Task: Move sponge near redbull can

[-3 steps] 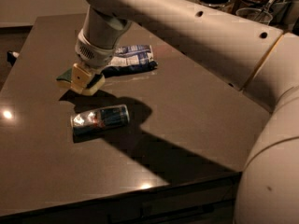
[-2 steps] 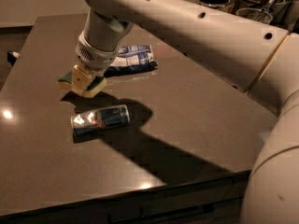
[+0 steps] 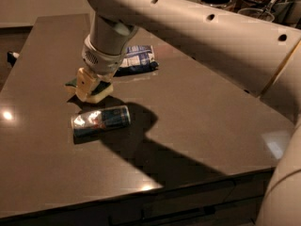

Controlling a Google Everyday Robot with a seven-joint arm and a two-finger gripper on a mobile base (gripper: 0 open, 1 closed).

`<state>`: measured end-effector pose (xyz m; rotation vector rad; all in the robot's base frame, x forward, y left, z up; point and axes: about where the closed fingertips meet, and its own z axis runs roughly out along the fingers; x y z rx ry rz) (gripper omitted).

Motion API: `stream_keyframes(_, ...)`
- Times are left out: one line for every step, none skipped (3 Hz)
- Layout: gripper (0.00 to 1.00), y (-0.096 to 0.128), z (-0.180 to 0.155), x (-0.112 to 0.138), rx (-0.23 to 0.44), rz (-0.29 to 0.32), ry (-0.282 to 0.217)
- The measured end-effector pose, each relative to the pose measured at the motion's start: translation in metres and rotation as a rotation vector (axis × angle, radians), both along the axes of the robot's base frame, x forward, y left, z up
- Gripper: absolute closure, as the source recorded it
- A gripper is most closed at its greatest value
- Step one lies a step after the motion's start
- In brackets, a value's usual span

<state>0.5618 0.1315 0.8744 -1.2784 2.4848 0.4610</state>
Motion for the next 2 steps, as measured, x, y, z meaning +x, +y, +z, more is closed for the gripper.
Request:
stream_keyframes(0.00,-0.0036,-0.0002,-0.0006,-0.014,-0.016,0.010)
stream_keyframes(0.00,-0.0036,-0.0002,-0.0006,-0.014,-0.016,0.010)
